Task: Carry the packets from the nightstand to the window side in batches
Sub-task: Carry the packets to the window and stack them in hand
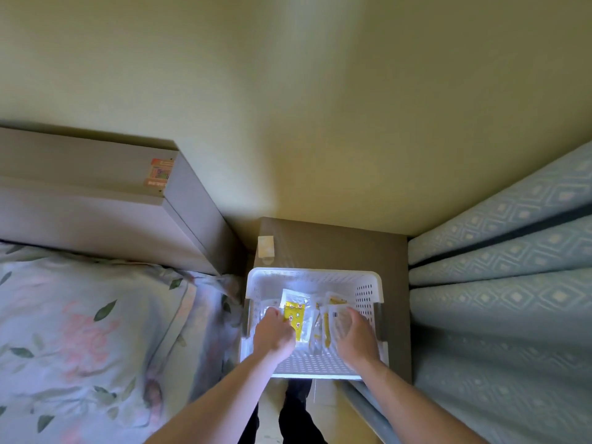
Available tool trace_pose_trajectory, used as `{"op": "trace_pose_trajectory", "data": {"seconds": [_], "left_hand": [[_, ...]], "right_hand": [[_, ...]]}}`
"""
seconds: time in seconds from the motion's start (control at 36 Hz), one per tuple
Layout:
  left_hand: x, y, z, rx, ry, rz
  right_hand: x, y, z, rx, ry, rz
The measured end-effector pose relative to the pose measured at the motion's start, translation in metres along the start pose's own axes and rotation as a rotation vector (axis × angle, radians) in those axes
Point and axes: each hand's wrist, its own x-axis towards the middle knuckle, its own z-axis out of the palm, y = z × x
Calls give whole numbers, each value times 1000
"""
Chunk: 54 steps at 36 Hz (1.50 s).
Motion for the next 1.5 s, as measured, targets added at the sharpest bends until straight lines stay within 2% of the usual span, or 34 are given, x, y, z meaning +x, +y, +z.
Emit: {"op": "trace_pose_trajectory", "data": {"seconds": [0.14, 0.25, 0.5, 0.61, 0.75, 0.86, 1.06, 1.14, 1.19, 1.36, 1.5], "left_hand": [[23, -5, 14, 224, -82, -47], [26, 1, 12, 297, -106, -78], [22, 15, -9, 647, -126, 114], [23, 21, -26, 618, -87, 167], [26, 14, -55, 450, 34, 294], [24, 8, -74, 339, 96, 345], [24, -8, -90, 209, 115, 330], [22, -14, -96, 186, 104, 328], [20, -18, -101, 180, 93, 350], [16, -25, -117, 154, 96, 417], [9, -31, -130, 172, 91, 444]], "right_hand": [[-5, 12, 0, -17, -30, -7], [-1, 16, 5, -25, -71, 0], [20, 0, 39, 56, -288, 51], [26, -14, 50, 70, -352, 102], [24, -26, 59, 150, -283, 146], [19, -29, 70, 227, -277, 111], [11, -39, 79, 174, -386, 1], [11, -37, 85, 188, -325, -4], [12, -36, 86, 194, -277, 11], [14, -44, 86, 281, -370, 112], [8, -47, 83, 277, -328, 147]]}}
